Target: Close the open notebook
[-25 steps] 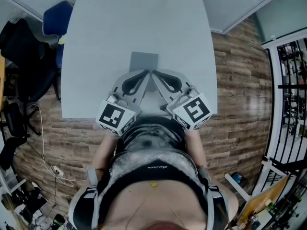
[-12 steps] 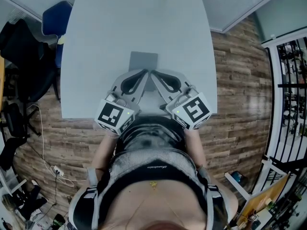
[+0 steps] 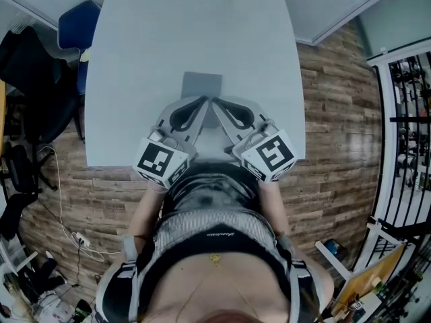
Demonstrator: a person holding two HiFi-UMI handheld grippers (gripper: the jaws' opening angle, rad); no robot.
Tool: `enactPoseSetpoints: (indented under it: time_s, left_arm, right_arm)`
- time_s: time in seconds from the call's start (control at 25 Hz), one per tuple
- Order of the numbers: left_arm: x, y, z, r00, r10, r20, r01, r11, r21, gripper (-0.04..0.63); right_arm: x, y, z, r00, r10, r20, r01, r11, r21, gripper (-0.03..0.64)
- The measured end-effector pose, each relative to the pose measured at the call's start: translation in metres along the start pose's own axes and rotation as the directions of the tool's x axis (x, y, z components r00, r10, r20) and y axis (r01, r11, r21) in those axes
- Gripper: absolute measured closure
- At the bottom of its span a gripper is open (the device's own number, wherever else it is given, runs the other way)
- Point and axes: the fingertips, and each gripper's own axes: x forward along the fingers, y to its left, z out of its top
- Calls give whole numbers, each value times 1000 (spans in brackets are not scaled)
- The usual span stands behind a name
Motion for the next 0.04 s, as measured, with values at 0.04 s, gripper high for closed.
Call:
enactPoseSetpoints:
  time_s: [0.04]
  left_arm:
    - [1,0,0,1000,-1,-1,1,1000,1,584]
  right_arm:
    - [0,-1,0,1000,-3,-1,3,1000,1,615]
